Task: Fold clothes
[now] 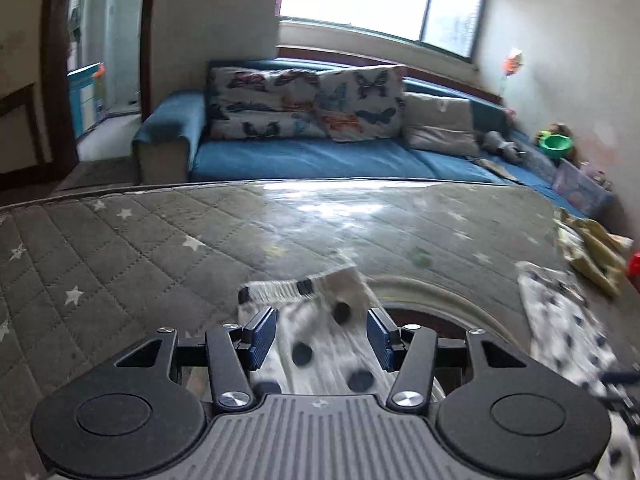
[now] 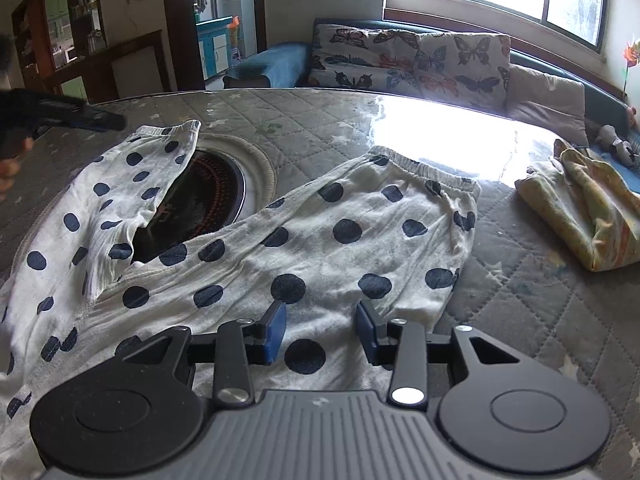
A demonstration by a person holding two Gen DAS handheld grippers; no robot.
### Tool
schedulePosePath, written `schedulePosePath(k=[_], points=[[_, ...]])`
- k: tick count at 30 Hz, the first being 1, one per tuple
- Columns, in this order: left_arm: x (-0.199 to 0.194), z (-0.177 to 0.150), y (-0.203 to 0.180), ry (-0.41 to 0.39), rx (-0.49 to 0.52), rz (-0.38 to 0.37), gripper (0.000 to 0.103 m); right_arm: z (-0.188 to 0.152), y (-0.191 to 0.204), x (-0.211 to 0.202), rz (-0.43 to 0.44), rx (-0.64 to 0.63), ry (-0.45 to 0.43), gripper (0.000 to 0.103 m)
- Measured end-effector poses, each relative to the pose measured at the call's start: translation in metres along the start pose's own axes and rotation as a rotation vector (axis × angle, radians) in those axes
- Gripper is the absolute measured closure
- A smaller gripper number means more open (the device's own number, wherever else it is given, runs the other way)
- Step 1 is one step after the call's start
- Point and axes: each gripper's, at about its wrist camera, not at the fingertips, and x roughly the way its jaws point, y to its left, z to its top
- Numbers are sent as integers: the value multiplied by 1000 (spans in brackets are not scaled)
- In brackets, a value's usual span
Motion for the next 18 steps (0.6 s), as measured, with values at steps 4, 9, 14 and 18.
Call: schedulePosePath(k=[4, 9, 14, 18], points=[[26, 5, 4, 24, -16, 80, 49, -2, 2, 0, 8, -4, -4, 63], [46, 9, 6, 50, -14, 118, 51, -4, 3, -1, 15, -5, -9, 62], [55, 12, 15, 57, -54, 142, 95, -6, 2, -2, 21, 2, -18, 61], [51, 17, 26, 21, -93, 201, 101, -7, 3, -2, 22, 4, -23, 60]])
